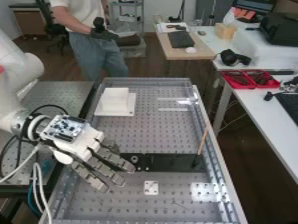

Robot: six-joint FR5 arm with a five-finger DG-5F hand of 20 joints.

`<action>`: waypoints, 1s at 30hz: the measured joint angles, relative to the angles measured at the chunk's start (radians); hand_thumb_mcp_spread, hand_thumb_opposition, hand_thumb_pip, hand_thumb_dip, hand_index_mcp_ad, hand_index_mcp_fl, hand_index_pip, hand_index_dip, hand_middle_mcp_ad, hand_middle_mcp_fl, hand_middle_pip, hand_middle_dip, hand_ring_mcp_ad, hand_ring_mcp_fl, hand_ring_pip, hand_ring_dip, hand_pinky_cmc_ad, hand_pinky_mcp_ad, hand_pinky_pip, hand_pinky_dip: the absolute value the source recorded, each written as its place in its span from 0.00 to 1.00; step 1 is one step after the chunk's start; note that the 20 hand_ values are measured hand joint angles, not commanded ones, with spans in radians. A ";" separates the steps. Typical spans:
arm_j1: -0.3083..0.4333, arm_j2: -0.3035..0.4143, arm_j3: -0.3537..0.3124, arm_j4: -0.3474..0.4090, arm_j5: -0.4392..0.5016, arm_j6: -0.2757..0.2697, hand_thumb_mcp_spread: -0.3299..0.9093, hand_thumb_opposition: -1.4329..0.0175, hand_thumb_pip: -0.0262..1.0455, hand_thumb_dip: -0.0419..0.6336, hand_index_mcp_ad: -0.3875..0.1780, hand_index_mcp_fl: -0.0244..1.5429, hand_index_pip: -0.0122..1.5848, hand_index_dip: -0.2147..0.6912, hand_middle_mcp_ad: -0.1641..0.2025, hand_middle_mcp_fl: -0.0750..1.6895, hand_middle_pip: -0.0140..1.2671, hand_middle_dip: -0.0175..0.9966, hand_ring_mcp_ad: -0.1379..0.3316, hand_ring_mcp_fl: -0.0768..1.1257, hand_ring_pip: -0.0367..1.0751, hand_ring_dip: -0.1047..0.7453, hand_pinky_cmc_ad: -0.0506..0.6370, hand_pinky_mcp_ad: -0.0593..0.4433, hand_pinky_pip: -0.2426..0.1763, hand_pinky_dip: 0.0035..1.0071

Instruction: Grab the larger nut and place it in the white container

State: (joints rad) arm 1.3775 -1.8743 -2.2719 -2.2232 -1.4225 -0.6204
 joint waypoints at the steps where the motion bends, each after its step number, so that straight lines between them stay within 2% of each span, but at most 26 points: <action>1: 0.000 -0.004 0.003 -0.002 -0.001 -0.004 0.53 0.37 0.69 0.44 0.59 0.02 0.90 0.53 0.73 0.04 0.11 0.19 0.71 0.07 0.11 0.20 0.57 0.67 0.36 0.40; 6: 0.001 -0.009 0.007 -0.006 -0.009 -0.024 0.53 0.37 0.69 0.46 0.56 0.02 0.91 0.56 0.73 0.04 0.11 0.19 0.71 0.07 0.11 0.21 0.57 0.67 0.36 0.35; 10: 0.002 -0.011 0.009 -0.008 -0.014 -0.045 0.54 0.36 0.69 0.46 0.56 0.02 0.91 0.57 0.72 0.04 0.11 0.19 0.67 0.07 0.11 0.21 0.57 0.67 0.37 0.32; 23: 0.004 -0.034 0.020 -0.011 -0.009 -0.063 0.55 0.36 0.69 0.48 0.53 0.02 0.91 0.58 0.72 0.04 0.11 0.20 0.67 0.07 0.11 0.21 0.57 0.67 0.36 0.29; 30: 0.002 -0.037 0.020 -0.006 -0.019 -0.093 0.55 0.36 0.69 0.48 0.53 0.02 0.91 0.59 0.72 0.04 0.11 0.20 0.64 0.07 0.11 0.21 0.57 0.67 0.37 0.29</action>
State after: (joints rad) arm 1.3795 -1.9109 -2.2517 -2.2288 -1.4411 -0.7134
